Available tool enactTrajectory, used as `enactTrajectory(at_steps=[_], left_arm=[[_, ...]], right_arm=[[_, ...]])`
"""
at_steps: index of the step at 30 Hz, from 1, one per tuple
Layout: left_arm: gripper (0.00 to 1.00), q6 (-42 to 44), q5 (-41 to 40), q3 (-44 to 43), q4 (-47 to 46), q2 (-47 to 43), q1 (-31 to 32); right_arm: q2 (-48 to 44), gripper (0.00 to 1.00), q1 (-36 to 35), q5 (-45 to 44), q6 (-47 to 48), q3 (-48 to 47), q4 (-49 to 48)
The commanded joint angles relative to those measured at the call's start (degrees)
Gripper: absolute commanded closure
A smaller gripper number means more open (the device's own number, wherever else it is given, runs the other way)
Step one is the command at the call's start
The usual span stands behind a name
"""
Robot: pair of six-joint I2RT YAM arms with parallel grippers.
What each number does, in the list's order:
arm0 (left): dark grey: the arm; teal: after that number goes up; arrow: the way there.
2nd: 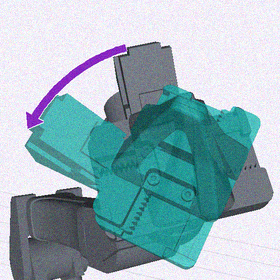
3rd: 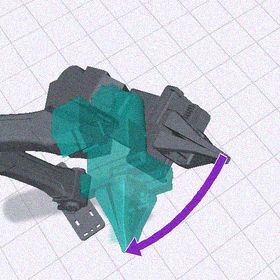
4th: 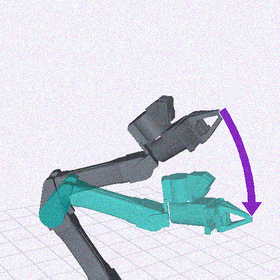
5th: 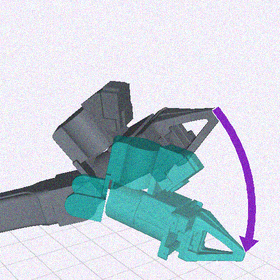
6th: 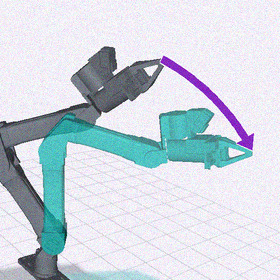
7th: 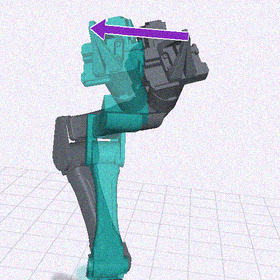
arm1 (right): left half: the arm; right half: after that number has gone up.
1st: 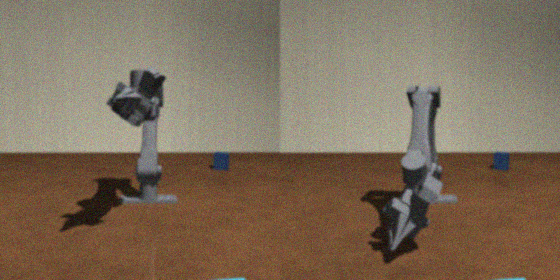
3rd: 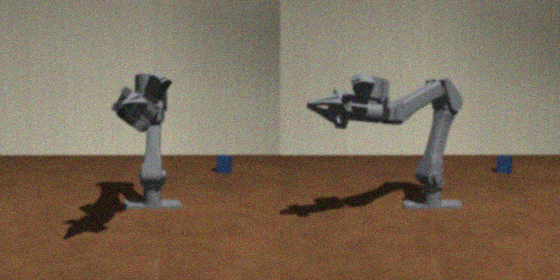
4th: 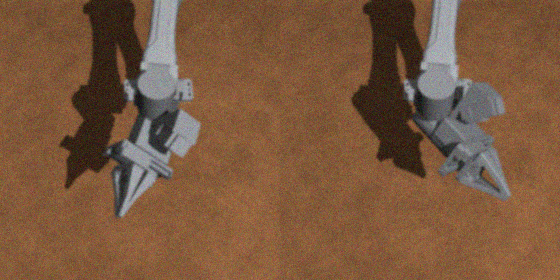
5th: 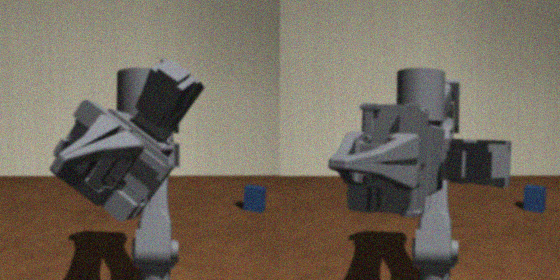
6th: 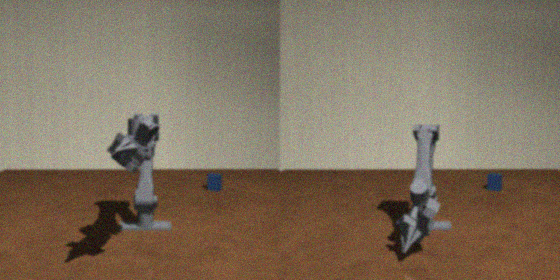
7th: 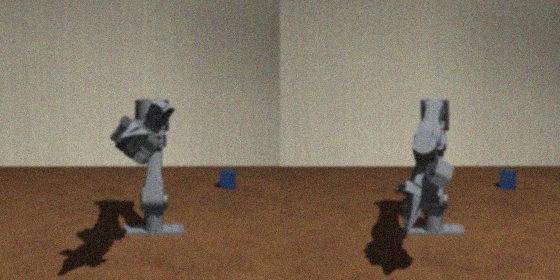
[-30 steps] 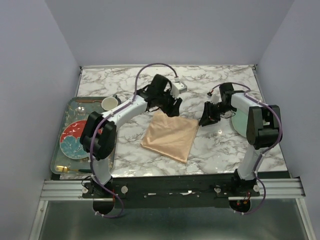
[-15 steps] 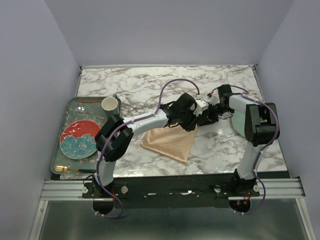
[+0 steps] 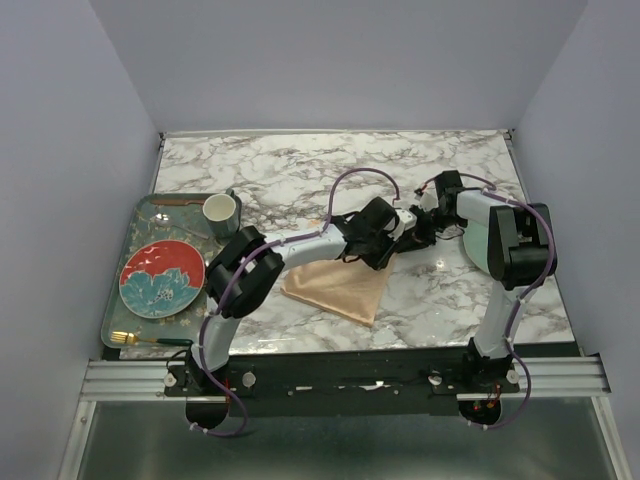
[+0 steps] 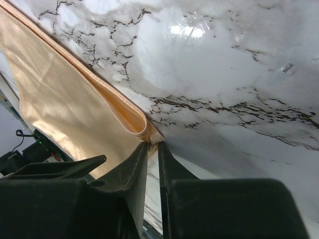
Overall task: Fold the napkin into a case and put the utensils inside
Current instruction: Rotate the lower triangle-folded napkin at the center of the board.
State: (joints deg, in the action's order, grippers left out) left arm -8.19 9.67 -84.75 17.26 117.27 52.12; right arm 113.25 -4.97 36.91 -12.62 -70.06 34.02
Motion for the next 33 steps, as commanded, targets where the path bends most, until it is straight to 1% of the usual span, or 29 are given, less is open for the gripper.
enactTrajectory(at_steps=[1, 2, 3, 7, 13, 17, 19, 23, 26, 29, 33], left_arm=[[0.62, -2.8, -1.3, -1.7, -1.0, 1.5, 1.0], [0.62, -3.0, -1.5, -1.6, -1.1, 1.5, 1.1], [0.62, -3.1, -2.0, -1.5, -1.3, 1.6, 1.2], [0.61, -3.2, -2.5, -1.3, -1.4, 2.0, 1.7], [0.63, -3.1, -3.0, -1.4, -1.3, 2.6, 1.8], [0.69, -3.1, -2.8, -1.3, -1.3, 2.8, 1.8], [0.70, -3.1, -2.7, -1.3, -1.2, 2.6, 1.8], [0.67, -3.2, -2.5, -0.9, -1.3, 2.2, 1.8], [0.66, -3.5, -2.5, -0.5, -2.0, 1.6, 1.9], [0.61, -3.4, -2.7, -0.8, -2.0, 1.6, 2.1], [0.62, -3.4, -2.8, -0.9, -1.7, 1.8, 2.2]], right_arm=[[0.8, 0.75, 0.1, -0.7, -0.5, 0.5, -1.1], [0.1, 0.73, 0.1, -0.4, -0.6, 0.6, -1.0], [-0.3, 0.68, 0.1, -0.1, -0.6, 0.9, -1.0], [-2.8, 0.64, 0.1, 0.1, -0.9, 1.7, -1.1], [-3.9, 0.66, 0.1, -0.9, -0.7, 2.7, -1.2], [-2.9, 0.70, 0.1, -2.9, -0.6, 2.7, -1.1], [-2.4, 0.71, 0.1, -3.0, -0.8, 2.4, -1.1], [-2.7, 0.70, 0.1, -2.0, -0.9, 2.3, -1.2], [-2.9, 0.73, 0.1, -2.2, -1.0, 2.6, -1.2], [-2.1, 0.75, 0.1, -2.3, -0.8, 2.0, -1.2], [-0.7, 0.77, 0.1, -2.3, -0.6, 1.6, -1.2]])
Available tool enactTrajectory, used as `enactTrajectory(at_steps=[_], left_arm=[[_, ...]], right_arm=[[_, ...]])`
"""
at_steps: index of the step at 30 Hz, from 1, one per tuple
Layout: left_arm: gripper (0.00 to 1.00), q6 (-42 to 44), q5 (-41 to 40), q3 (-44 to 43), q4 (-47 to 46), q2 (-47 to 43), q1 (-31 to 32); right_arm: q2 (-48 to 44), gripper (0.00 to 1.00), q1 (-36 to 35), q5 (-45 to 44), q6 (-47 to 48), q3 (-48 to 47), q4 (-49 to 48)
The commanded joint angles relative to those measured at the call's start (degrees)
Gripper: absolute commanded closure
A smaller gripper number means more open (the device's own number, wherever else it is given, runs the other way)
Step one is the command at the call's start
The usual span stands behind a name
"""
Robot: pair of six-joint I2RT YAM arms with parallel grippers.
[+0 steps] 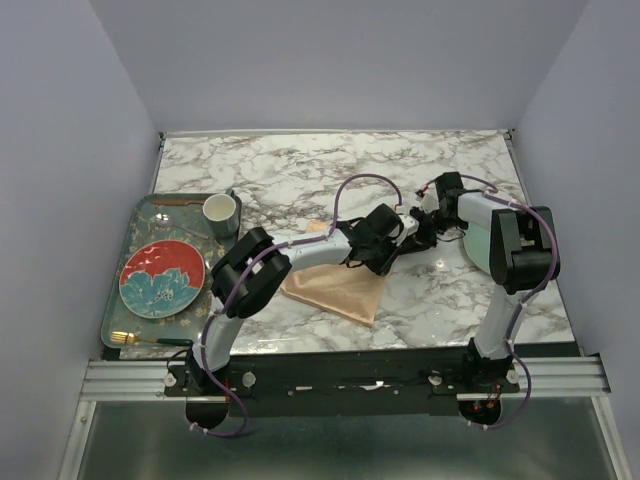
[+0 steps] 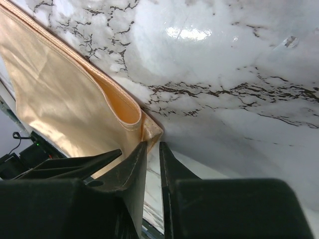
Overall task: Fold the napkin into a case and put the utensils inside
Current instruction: Rotate the lower triangle-folded napkin at the center of the board.
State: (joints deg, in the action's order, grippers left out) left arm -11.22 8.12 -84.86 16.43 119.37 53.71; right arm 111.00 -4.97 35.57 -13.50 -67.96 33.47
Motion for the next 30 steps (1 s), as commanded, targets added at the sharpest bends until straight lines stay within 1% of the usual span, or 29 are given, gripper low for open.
enactTrajectory(at_steps=[1, 5, 6, 8, 9, 12, 14, 15, 18, 30], left_arm=[[0.62, -0.4, -1.2, -0.7, -0.8, -0.4, 0.6], [0.67, -0.4, -0.8, -0.4, -0.7, -0.3, 0.8], [0.70, -0.4, -0.8, -0.4, -0.6, -0.3, 0.9], [0.74, -0.2, -0.5, -0.1, -0.6, -0.4, 1.0], [0.79, -0.1, -0.5, 0.0, -0.6, -0.5, 1.1], [0.87, 0.0, 0.1, 0.4, -0.6, -1.2, 1.2], [0.90, 0.1, 0.1, 0.8, -0.7, -1.4, 1.4], [0.94, 0.1, 0.2, 0.9, -0.7, -1.8, 1.4], [1.00, 0.0, 0.1, 1.5, -0.8, -2.2, 1.6], [1.00, -0.2, 0.1, 3.1, -1.0, -4.1, 2.2]], right_arm=[[1.7, 0.77, 0.1, -1.1, 0.2, -0.6, -0.7], [1.9, 0.80, 0.1, -1.4, 0.2, -0.5, -0.7], [1.9, 0.83, 0.1, -1.4, 0.2, -0.5, -0.8], [2.2, 0.83, 0.1, -1.5, 0.2, -0.7, -0.7], [2.3, 0.83, 0.1, -1.5, 0.2, -0.8, -0.7], [2.5, 0.84, 0.1, -1.5, 0.3, -0.9, -0.7], [2.6, 0.84, 0.1, -1.5, 0.4, -0.9, -0.7], [2.7, 0.84, 0.1, -1.6, 0.3, -0.9, -0.7], [3.0, 0.84, 0.1, -1.7, 0.3, -1.1, -0.7], [3.3, 0.84, 0.1, -1.9, 0.4, -1.2, -0.8]])
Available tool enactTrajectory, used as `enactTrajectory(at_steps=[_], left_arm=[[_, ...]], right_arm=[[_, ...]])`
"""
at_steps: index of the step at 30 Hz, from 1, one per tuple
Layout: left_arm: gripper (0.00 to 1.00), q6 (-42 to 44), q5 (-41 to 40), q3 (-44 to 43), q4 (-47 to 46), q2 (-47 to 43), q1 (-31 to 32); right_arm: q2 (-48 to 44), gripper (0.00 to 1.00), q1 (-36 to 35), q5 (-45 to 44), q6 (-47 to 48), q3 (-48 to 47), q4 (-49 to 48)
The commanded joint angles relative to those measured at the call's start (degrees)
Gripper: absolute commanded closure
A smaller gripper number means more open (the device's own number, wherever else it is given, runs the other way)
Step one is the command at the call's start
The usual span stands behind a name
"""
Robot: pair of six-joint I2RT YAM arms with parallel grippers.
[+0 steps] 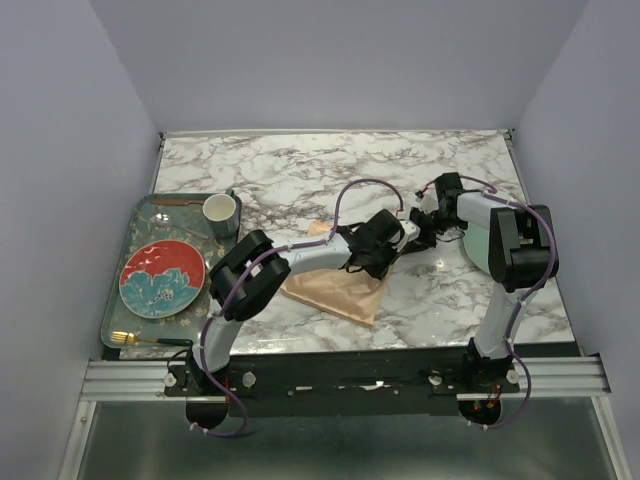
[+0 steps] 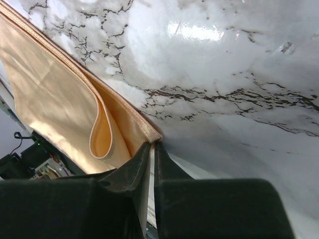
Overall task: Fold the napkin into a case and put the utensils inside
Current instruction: Rotate the lower triangle-folded napkin at the center of the board.
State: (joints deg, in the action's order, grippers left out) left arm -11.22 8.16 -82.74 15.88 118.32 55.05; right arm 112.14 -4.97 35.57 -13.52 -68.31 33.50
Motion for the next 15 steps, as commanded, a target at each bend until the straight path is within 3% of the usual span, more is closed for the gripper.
enactTrajectory(at_steps=[1, 13, 15], left_arm=[[1.00, -0.2, 0.1, 1.0, -0.5, -3.1, 0.9], [1.00, 0.3, 0.5, 0.7, -0.9, -2.8, 1.1], [0.96, 0.6, 0.5, 0.7, -0.9, -2.8, 1.1]], right_arm=[[2.1, 0.85, 0.1, -1.9, 0.4, -0.9, -0.8], [2.4, 0.84, 0.1, -1.1, 0.2, -1.0, -0.9], [2.5, 0.84, 0.1, -0.9, 0.2, -1.2, -0.9]])
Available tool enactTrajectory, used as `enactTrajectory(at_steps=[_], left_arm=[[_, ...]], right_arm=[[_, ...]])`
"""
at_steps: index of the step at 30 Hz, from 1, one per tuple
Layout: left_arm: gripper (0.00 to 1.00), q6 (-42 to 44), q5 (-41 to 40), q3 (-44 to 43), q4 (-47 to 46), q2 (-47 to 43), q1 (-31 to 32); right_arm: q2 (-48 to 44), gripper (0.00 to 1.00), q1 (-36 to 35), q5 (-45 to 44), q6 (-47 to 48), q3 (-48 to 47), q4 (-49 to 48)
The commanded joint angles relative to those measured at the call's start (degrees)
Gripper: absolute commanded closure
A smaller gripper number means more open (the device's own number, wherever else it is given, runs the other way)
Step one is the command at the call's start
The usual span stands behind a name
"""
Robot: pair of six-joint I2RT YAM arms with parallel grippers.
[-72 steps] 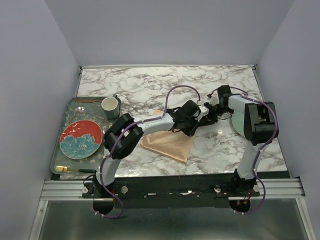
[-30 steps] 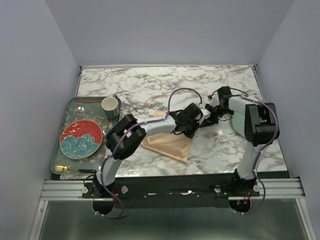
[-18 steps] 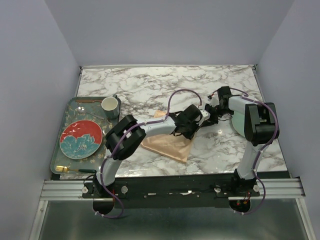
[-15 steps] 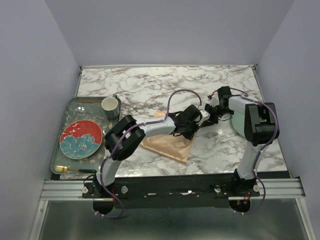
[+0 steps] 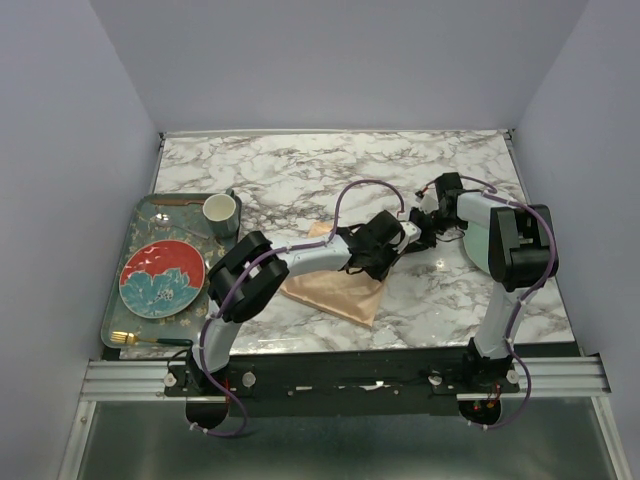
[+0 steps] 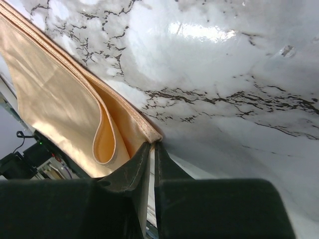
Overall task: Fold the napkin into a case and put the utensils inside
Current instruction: Rotate the lower triangle-folded napkin at the center of the board.
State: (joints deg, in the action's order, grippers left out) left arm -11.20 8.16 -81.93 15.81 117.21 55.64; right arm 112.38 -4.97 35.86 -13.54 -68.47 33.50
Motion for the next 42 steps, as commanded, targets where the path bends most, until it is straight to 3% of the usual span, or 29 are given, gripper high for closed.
enactTrajectory(at_steps=[1, 6, 9, 13, 20, 24, 28, 32, 42], left_arm=[[0.94, 1.1, 0.7, -0.2, -1.1, -1.8, 0.5], [0.67, 2.3, 2.0, -1.1, -1.0, -3.9, -0.3], [0.59, 1.2, 7.3, -1.7, -0.1, -6.1, -4.6], [0.52, 0.7, 13.5, -0.5, 1.2, -11.6, -12.6], [0.41, 7.4, 21.8, 2.0, 6.0, -17.5, -24.9], [0.50, 12.4, 32.0, -0.1, 11.5, -15.1, -31.5], [0.61, 20.9, 31.7, -0.5, 19.3, -11.1, -32.5], [0.68, 23.3, 28.2, 0.8, 22.2, -8.2, -32.5], [0.83, 22.4, 24.8, 14.6, 21.1, -12.9, -31.3]], right_arm=[[2.5, 0.83, 0.1, -1.1, 0.3, -1.2, -0.9], [3.2, 0.82, 0.1, -0.4, 0.7, -2.3, -0.8], [3.5, 0.77, 0.1, 0.2, 1.4, -3.9, -0.4], [0.4, 0.70, 0.1, 1.0, 3.5, -4.8, 1.2], [-6.5, 0.58, 0.1, -0.6, 8.6, -4.9, 4.4], [-8.7, 0.56, 0.1, 1.7, 9.3, -4.7, 4.3], [-10.7, 0.58, -0.3, 10.2, 7.0, -3.1, 1.7], [-8.8, 0.61, -4.0, 12.0, 5.7, -3.0, 0.5], [3.0, 0.64, -6.1, 2.1, 9.9, -8.2, 3.9]])
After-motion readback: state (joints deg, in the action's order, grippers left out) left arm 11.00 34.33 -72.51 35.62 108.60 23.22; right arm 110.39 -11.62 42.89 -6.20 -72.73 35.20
